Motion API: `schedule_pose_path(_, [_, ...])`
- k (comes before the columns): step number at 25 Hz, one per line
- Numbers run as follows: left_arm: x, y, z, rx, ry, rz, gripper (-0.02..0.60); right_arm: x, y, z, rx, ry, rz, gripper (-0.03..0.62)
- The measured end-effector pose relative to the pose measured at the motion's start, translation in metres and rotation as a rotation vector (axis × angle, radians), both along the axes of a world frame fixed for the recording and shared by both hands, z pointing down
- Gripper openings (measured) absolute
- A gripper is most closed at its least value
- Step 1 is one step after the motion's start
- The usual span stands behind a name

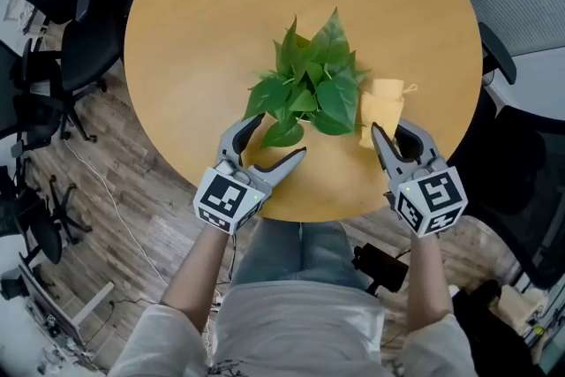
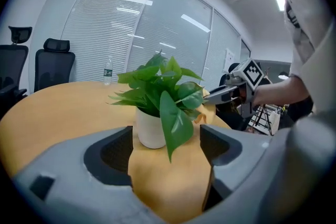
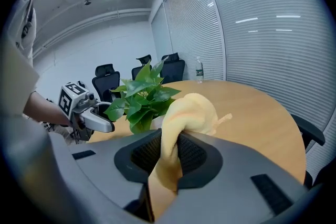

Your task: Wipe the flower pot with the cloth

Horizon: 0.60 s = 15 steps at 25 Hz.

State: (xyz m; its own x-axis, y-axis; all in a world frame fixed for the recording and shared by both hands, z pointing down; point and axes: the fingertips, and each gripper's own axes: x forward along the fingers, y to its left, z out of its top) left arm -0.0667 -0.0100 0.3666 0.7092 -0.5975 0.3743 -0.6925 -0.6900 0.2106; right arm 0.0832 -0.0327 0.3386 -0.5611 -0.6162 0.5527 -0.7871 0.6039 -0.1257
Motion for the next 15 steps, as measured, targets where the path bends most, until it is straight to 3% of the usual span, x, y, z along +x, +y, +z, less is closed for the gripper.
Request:
schedule_pose_path(9, [0.007, -0.033, 0.019, 0.097, -0.033, 0.072, 0.408, -0.012, -0.043, 0.029, 0.022, 0.050, -0.062, 0.072])
schedule_pose_path(15, [0.011, -0.043, 0.018, 0.103, -0.023, 0.109, 0.408, -0.026, -0.068, 0.041, 0.043, 0.092, -0.134, 0.072])
